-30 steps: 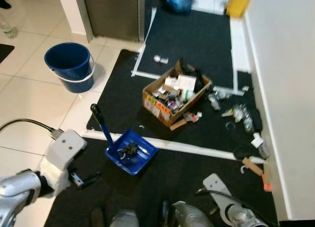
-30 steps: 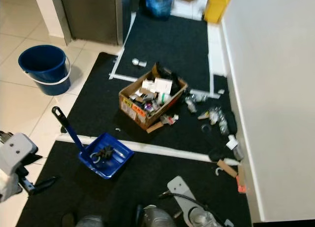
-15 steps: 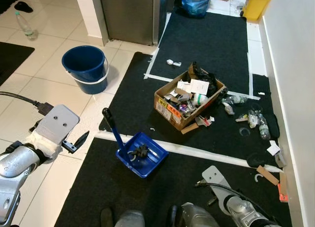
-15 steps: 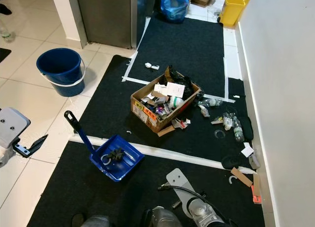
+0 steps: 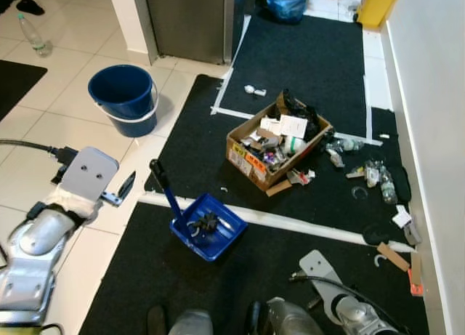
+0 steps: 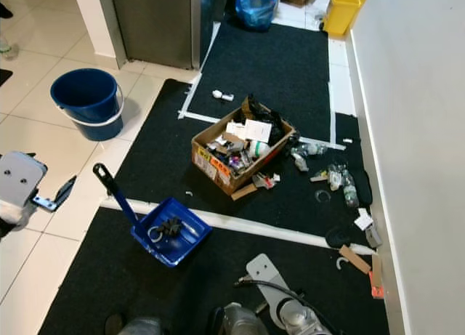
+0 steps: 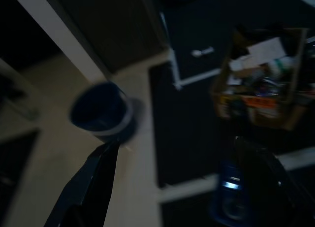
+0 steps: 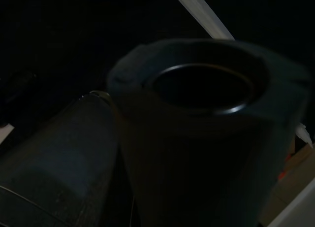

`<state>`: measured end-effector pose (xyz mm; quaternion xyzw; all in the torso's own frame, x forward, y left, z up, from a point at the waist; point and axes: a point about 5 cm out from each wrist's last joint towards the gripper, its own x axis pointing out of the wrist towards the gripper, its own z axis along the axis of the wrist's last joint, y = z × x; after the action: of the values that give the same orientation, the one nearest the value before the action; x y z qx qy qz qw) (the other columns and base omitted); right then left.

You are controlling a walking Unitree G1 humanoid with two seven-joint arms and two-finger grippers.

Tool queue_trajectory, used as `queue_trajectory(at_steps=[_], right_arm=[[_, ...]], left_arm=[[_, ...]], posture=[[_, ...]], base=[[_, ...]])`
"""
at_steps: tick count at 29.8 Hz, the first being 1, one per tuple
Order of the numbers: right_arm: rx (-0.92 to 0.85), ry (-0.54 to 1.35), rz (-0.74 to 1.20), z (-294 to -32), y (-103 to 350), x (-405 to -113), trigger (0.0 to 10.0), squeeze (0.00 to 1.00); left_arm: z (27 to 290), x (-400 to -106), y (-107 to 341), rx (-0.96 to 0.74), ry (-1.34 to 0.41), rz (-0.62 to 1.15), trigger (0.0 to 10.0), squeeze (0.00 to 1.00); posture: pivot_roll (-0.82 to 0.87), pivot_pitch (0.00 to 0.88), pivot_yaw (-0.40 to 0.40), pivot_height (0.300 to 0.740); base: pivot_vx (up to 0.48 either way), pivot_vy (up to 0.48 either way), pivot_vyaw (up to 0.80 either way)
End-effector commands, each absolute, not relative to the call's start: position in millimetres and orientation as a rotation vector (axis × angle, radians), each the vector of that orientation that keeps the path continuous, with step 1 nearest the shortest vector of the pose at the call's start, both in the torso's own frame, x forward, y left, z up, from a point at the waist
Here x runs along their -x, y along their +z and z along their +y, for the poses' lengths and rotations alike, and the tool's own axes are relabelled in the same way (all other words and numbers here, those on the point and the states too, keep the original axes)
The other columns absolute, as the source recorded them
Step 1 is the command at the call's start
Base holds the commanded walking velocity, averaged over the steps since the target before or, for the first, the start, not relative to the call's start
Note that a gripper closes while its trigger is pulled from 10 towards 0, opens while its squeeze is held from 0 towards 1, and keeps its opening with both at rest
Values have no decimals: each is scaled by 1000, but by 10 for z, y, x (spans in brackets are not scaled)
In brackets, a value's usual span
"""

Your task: Sweep floor

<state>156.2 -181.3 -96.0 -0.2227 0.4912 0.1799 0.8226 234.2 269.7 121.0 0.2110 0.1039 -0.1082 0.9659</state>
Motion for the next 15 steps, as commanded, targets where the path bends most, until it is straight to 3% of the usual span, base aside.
queue_trajectory(at_steps=[1, 15], right_arm=[[486, 369, 1105, -1889, -1001, -1447, 10000, 0], [490, 364, 1116, -1925, -1009, -1410, 10000, 0]], left_arm=[[2649, -2330, 1121, -395, -239, 224, 10000, 0], [2547, -2417, 899, -339, -286, 178, 10000, 0]], posture=[[284, 57, -93, 740], [272, 64, -104, 740]], base=[[0, 0, 0], [0, 0, 0]])
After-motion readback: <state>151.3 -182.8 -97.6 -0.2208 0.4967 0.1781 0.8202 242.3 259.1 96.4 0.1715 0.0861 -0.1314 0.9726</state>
